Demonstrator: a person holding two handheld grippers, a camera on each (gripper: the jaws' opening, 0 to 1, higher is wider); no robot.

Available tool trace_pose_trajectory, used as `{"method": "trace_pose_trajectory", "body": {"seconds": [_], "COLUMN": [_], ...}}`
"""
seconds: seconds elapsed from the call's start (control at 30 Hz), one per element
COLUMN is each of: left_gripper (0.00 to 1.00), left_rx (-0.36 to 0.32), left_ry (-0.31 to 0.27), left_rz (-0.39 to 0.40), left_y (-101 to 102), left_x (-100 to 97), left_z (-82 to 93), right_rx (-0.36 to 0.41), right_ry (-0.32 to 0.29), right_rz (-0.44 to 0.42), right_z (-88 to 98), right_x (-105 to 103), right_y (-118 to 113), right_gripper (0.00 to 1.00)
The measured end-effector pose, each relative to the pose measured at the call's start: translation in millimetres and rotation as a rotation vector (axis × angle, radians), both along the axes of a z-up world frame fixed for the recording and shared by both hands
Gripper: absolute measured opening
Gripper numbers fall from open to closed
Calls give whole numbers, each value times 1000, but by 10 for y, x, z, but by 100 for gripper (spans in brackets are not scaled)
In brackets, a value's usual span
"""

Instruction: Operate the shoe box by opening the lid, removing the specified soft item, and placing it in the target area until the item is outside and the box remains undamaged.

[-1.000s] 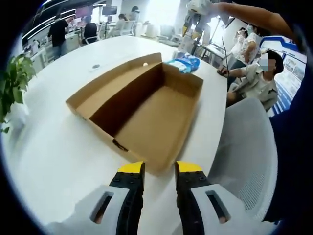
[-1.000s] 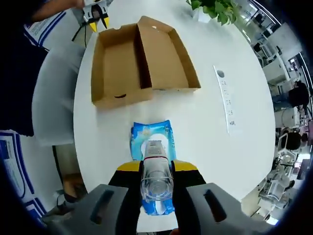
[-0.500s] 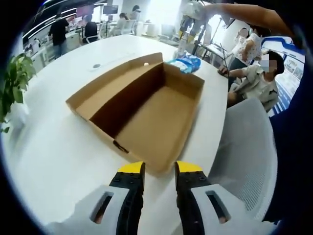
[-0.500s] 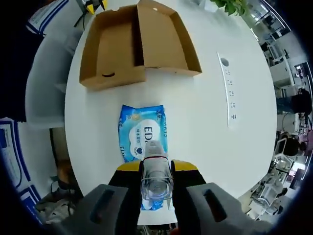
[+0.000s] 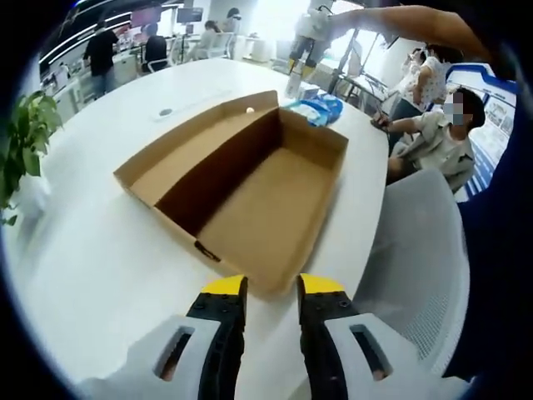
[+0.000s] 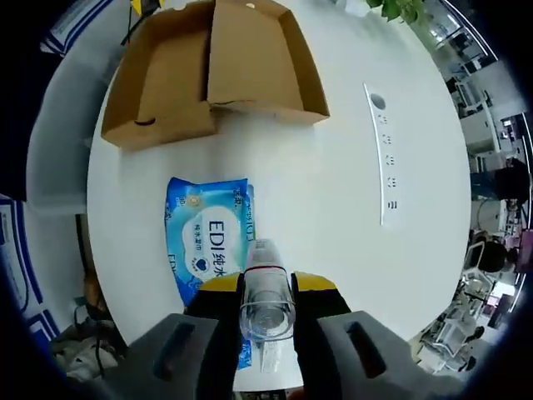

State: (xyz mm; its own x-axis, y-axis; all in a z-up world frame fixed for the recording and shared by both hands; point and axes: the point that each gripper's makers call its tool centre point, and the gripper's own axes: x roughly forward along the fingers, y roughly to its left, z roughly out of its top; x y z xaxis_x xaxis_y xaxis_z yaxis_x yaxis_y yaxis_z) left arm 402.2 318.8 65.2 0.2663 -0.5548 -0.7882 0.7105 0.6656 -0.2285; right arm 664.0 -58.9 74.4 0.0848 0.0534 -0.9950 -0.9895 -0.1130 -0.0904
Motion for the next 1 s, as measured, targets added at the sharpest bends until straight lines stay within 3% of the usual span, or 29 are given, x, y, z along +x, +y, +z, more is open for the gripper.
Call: {"method": "trace_pose_trajectory", "body": {"seconds": [0.4, 1.0], "left_gripper": [22, 22], "left_rx": [10, 5], "left_ry": [16, 34], "left_rz": [-1, 4], "left_y": [19, 12], "left_x": [30, 72], "left_z": [-32, -76], "right_rx": [-15, -39], "right_ry": [26, 56], "right_rz": [26, 46], "right_z": [-260, -516], "right_x": [115, 111], "right_y": [64, 43], "right_gripper": [20, 20]}}
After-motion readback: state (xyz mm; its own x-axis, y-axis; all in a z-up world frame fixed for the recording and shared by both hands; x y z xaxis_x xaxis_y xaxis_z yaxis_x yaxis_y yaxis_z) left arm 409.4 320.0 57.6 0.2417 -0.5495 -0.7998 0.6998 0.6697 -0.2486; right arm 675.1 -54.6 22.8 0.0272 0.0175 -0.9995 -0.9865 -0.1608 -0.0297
